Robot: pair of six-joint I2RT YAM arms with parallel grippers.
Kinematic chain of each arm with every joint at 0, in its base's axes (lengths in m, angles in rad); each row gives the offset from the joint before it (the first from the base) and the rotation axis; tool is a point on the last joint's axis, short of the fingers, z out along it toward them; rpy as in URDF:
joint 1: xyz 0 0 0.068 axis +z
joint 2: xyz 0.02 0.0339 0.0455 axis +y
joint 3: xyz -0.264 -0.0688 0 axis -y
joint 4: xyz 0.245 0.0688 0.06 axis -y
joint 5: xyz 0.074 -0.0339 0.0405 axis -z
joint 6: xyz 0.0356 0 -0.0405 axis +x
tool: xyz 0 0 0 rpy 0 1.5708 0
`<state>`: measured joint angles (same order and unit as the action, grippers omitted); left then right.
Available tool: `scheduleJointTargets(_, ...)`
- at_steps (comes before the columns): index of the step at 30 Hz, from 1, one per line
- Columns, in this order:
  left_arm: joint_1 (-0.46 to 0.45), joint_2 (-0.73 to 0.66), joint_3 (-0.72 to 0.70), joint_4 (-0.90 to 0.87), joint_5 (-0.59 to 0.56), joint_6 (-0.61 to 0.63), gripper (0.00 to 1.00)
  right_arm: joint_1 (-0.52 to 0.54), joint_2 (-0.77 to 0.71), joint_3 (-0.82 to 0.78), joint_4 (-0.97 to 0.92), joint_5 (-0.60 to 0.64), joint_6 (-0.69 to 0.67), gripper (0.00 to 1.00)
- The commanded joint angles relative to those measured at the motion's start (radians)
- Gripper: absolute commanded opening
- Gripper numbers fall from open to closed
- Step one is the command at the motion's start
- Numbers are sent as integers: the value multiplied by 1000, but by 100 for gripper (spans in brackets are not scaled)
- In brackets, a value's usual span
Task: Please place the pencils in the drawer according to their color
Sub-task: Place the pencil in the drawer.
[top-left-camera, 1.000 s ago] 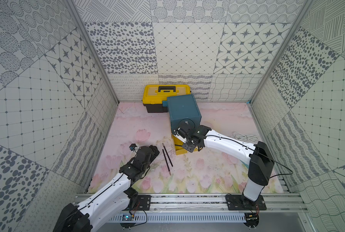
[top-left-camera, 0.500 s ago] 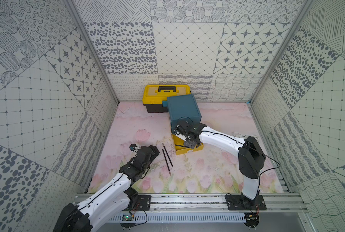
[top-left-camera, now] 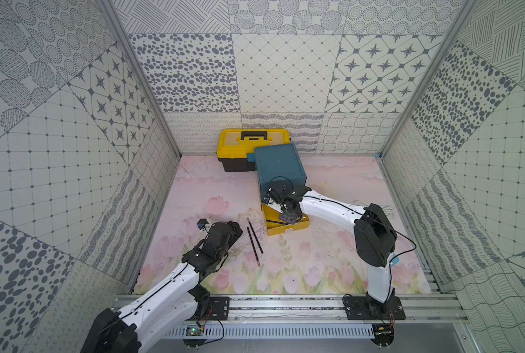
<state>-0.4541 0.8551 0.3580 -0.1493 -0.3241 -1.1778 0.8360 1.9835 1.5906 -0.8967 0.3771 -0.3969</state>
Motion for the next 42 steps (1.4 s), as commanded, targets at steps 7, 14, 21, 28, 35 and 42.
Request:
scheduleJointTargets(7,6,0,4,3,-16,9,99,0,15,12,41,-27,-9,13)
scheduleJointTargets(14,6,2,3,4,-13,9,99,5,-1,11,39,-38,19,23)
scheduleJointTargets(21,7,-4,2,-4,-13,8,99,16,-21,26,11,-49,104,25)
scheduleJointTargets(28,7,-7,-1,-8,-12,4,99,65,-58,49,-23,-76,236,27)
scheduleJointTargets(35,7,-7,-3,-9,-10,0,99,106,-82,103,-88,-70,416,28)
scheduleJointTargets(42,8,-10,-12,-7,-12,-8,99,154,-80,166,-118,-146,579,28)
